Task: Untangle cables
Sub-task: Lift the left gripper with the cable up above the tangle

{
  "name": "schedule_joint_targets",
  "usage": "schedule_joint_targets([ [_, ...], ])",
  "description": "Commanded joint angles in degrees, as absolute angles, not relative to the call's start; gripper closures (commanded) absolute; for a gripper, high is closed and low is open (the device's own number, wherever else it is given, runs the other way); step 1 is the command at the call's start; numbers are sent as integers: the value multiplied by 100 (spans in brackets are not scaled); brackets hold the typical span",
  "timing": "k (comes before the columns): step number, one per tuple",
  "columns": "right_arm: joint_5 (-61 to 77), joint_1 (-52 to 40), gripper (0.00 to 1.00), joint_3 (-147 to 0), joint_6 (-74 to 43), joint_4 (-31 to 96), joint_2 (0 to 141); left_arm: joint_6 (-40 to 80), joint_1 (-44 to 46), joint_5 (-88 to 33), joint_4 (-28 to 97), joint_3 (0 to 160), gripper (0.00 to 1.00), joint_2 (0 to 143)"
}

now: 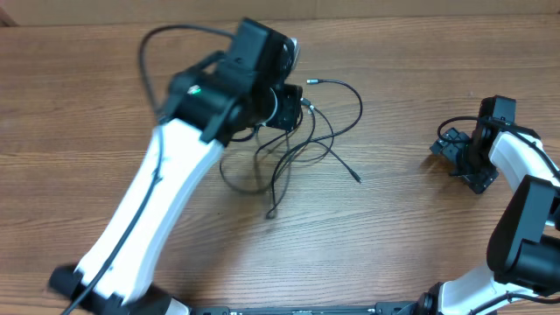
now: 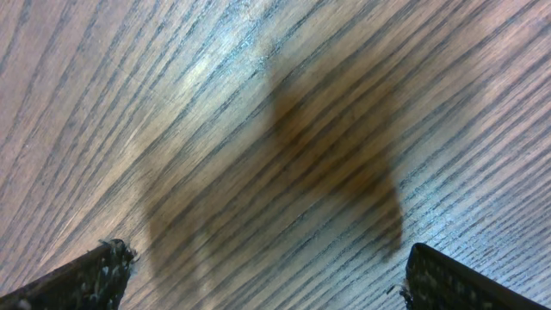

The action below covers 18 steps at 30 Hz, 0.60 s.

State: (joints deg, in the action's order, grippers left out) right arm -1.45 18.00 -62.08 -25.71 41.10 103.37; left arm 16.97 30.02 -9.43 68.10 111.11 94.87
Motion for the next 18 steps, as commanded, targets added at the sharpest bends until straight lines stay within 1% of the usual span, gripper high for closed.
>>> schedule_joint_targets([
  [1, -143, 1806, 0, -6182, -2615, 4080, 10337, 993, 3041, -1361, 6705, 11708, 96, 8989],
  [4, -143, 1806, 0, -6182, -2615, 4080, 10337, 738, 3041, -1481, 6469, 12053, 96, 8696],
  [9, -143, 1806, 0, -6182, -2615, 4080, 10337, -226, 3041, -2335, 6001, 12416, 96, 8036],
  [14, -143, 1806, 0, -6182, -2615, 4080, 10337, -731, 3039, -2235, 6077, 12414, 96, 7566],
  [18, -141, 1806, 0, -6182, -2615, 4080, 10337, -727, 3039, -1527, 6488, 12411, 96, 7529],
])
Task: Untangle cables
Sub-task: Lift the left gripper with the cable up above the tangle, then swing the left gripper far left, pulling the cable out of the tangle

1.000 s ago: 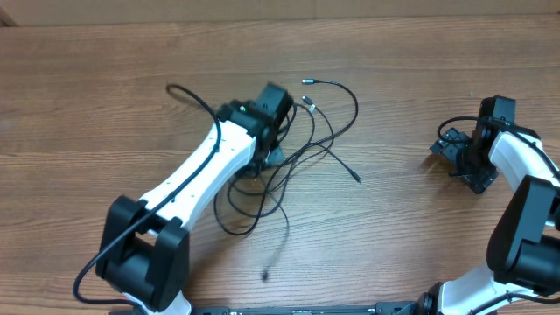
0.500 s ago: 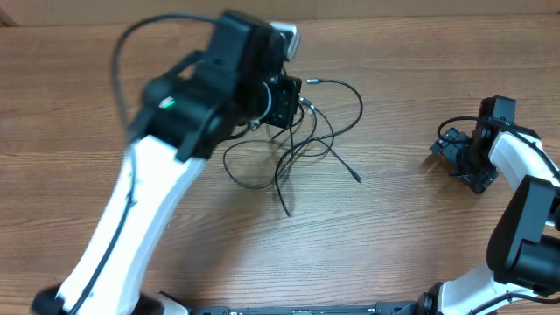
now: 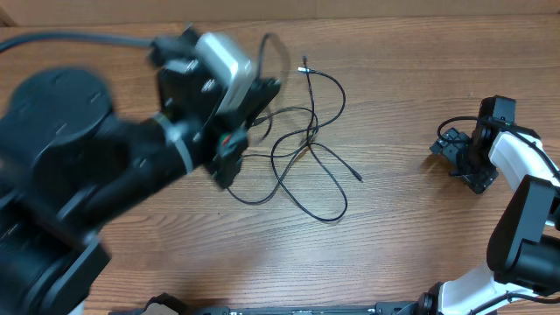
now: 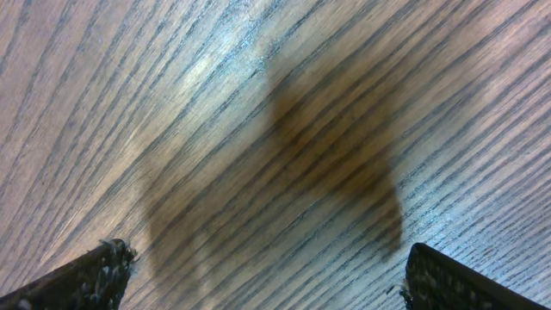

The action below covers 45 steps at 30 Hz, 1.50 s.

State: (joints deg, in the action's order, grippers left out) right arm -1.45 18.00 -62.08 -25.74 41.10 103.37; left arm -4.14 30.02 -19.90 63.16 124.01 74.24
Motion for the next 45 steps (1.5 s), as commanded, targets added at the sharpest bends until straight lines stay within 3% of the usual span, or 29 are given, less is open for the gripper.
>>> schedule_joint_targets([
  [1, -143, 1806, 0, -6182, -2615, 4080, 10337, -722, 3039, -1317, 6646, 12411, 96, 7561],
  [11, -141, 1806, 0, -6182, -2615, 4080, 10337, 784, 3039, 1205, 8562, 12355, 96, 8197],
  [17, -143, 1806, 0, -6182, -2615, 4080, 10337, 2644, 3024, 3776, 9655, 12346, 96, 8796],
  [28, -143, 1806, 0, -6182, -2615, 4080, 10337, 2768, 2180, 4359, 9679, 12276, 96, 9935],
  [34, -143, 1806, 0, -6182, -2615, 4080, 10337, 3946, 937, 5085, 9618, 12276, 96, 10300],
  [39, -143, 1806, 0, -6182, -2615, 4080, 10337, 4075, -462, 4519, 8783, 12278, 95, 10331],
  [45, -143, 1806, 0, -6182, -2615, 4080, 10337, 3251, -2344, 303, 7854, 12276, 96, 10331],
])
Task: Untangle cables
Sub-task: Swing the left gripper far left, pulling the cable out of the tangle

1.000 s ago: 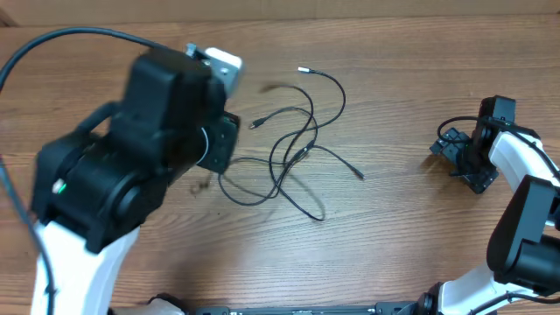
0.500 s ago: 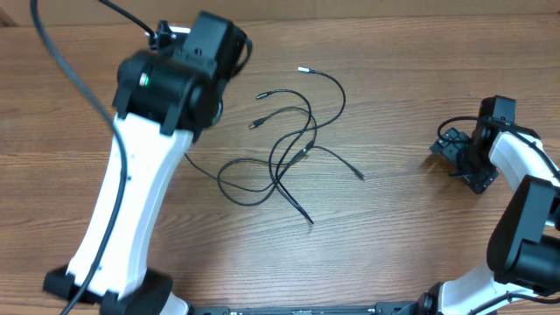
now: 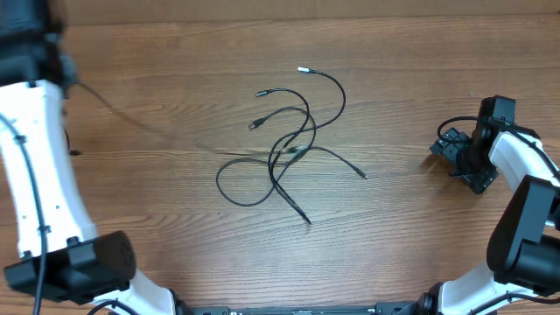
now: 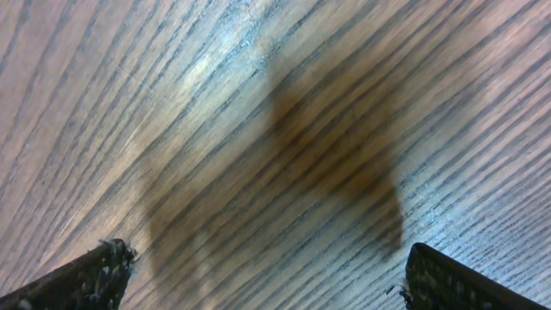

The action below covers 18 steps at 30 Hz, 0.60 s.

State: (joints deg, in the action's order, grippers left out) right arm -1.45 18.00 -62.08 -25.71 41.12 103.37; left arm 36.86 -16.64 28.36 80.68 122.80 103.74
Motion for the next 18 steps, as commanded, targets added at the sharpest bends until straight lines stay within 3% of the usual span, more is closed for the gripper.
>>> schedule_joint_targets([
  [1, -143, 1806, 0, -6182, -2615, 4080, 10337, 3186, -2554, -40, 7776, 12276, 95, 10346],
  [6, -143, 1806, 0, -6182, -2615, 4080, 10337, 2976, -3072, 110, 7669, 12254, 96, 10468],
  [18, -141, 1806, 0, -6182, -2615, 4080, 10337, 2805, -3004, 412, 7605, 11561, 95, 11345],
])
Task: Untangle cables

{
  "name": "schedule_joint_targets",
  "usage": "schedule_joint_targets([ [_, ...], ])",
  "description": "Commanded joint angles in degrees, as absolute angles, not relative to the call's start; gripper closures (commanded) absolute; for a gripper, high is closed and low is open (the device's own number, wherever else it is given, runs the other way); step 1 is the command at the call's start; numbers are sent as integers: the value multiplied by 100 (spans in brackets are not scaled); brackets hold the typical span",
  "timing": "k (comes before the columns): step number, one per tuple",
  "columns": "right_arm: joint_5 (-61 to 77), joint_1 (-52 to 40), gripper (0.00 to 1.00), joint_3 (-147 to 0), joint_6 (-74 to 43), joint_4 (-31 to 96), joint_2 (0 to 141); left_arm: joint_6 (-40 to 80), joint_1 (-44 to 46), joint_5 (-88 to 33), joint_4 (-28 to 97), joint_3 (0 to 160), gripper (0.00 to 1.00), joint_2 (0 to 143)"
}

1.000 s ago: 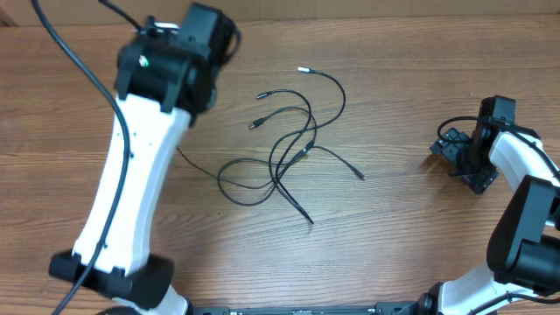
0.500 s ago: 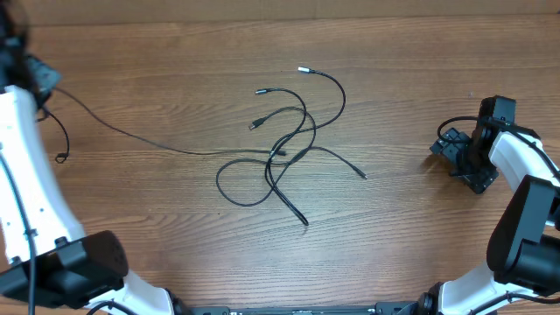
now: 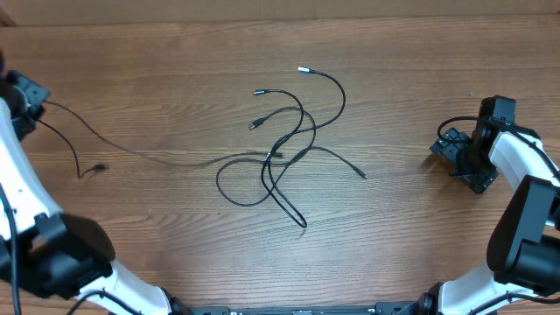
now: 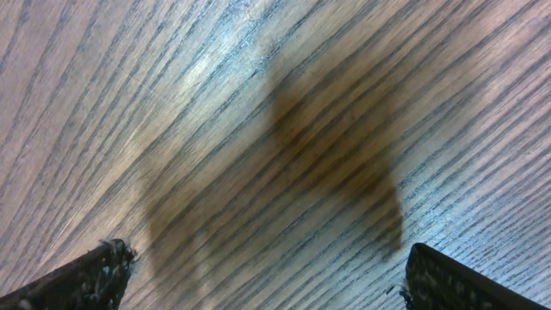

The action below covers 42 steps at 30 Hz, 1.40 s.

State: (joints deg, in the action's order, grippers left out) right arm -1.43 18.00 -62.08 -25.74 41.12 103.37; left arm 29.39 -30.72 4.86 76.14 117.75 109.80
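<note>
Several thin black cables (image 3: 289,144) lie looped over each other at the table's middle, with connector ends at the top (image 3: 304,69) and lower right (image 3: 361,175). One black cable (image 3: 131,149) runs taut from the pile out to my left gripper (image 3: 28,98), which is at the far left edge and shut on it. That cable's free end (image 3: 101,166) hangs down beside the arm. My right gripper (image 3: 458,164) rests at the right, well away from the pile. In the right wrist view its fingers (image 4: 90,280) stand wide apart over bare wood.
The wooden table (image 3: 175,245) fills the view. My left arm's white link (image 3: 22,188) stands along the left edge. The right arm's white link (image 3: 516,157) and base sit at the right edge.
My left gripper has moved from the top left corner down along the left edge. The cable it holds now shows sharply, drawn further out of the pile. The right arm has not moved.
My left gripper was down in the tangle at the middle. Then it was raised high with the cables spread wider below it. Later it was at the far left with one cable stretched from the pile, and now that cable is pulled out further.
</note>
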Motion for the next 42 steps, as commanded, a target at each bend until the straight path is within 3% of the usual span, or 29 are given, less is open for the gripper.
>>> schedule_joint_targets([
  [1, -143, 1806, 0, -6182, -2615, 4080, 10337, 2799, -2993, 377, 7625, 11528, 96, 11445],
  [4, -141, 1806, 0, -6182, -2615, 4080, 10337, 2565, -2954, 99, 7642, 11452, 95, 11839],
  [7, -143, 1806, 0, -6182, -2615, 4080, 10337, 2344, -2915, -283, 7673, 11452, 83, 12186],
  [11, -143, 1806, 0, -6182, -2615, 4080, 10337, 2115, -2904, -867, 7769, 11452, 24, 12634],
  [16, -143, 1806, 0, -6182, -2615, 4080, 10337, 2119, -2847, -965, 7913, 11452, 4, 12860],
  [24, -141, 1806, 0, -6182, -2615, 4080, 10337, 2056, -2305, -1057, 8101, 11452, 3, 12860],
  [40, -141, 1806, 0, -6182, -2615, 4080, 10337, 2296, -329, -991, 8342, 11445, 0, 12868],
  [42, -141, 1806, 0, -6182, -2615, 4080, 10337, 2672, -137, -989, 8420, 11445, 8, 12868],
])
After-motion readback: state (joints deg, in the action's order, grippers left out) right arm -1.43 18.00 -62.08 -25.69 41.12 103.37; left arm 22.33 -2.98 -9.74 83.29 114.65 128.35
